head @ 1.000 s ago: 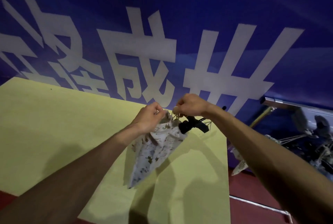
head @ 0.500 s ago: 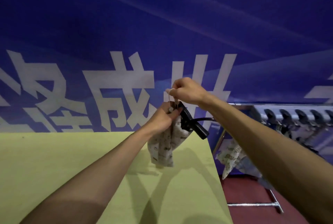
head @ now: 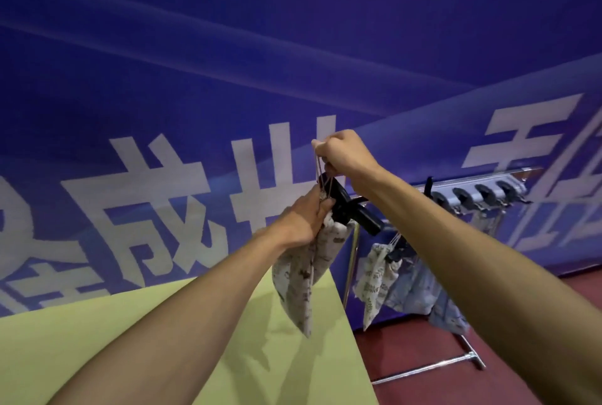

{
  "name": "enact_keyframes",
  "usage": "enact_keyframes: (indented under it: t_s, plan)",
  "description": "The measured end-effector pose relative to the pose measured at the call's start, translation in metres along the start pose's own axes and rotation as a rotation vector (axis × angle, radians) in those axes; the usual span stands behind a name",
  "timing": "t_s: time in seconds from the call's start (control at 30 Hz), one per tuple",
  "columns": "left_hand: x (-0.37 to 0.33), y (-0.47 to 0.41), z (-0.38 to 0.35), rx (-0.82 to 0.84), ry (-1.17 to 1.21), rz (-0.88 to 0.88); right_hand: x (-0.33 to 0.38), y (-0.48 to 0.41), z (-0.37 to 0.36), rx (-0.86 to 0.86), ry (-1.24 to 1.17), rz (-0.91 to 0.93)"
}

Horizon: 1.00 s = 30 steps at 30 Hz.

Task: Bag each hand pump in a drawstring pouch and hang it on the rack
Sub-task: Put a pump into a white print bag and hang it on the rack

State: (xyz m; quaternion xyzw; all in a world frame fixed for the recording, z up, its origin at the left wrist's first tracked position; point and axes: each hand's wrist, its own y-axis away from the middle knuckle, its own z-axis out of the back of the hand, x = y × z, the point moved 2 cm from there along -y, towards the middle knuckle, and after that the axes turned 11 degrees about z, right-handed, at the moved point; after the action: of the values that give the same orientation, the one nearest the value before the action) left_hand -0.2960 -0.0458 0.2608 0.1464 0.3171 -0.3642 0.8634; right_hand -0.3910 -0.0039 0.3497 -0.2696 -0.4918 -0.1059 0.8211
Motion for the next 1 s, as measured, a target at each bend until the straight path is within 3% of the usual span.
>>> enact_keyframes:
  t_s: [0.13, 0.33, 0.4, 0.47, 0.53, 0.63, 0.83, 1.0]
  plan:
    - [-0.037, -0.031, -0.033, 0.004, -0.125, -0.009, -0.032, -0.006, 0.048, -0.078, -0.071, 0.002]
    - [-0.113, -0.094, -0.094, 0.093, -0.187, -0.007, -0.085, -0.025, 0.150, 0.028, -0.228, 0.025]
    - [-0.136, -0.112, -0.110, 0.185, -0.092, 0.006, -0.099, -0.032, 0.177, 0.053, -0.210, 0.013]
    - [-0.152, -0.128, -0.117, 0.254, 0.148, 0.058, -0.112, -0.038, 0.202, 0.050, -0.185, 0.001]
    - [-0.164, -0.142, -0.119, 0.228, 0.424, 0.129, -0.125, -0.045, 0.225, 0.024, -0.135, 0.002]
    - [-0.180, -0.153, -0.123, 0.156, 0.616, 0.108, -0.137, -0.047, 0.253, 0.035, -0.027, -0.008]
    - [-0.200, -0.154, -0.142, -0.018, 0.643, -0.079, -0.141, -0.037, 0.273, 0.065, 0.033, -0.072]
    - [-0.221, -0.144, -0.156, 0.089, 0.670, -0.090, -0.142, -0.028, 0.286, -0.055, 0.170, -0.081]
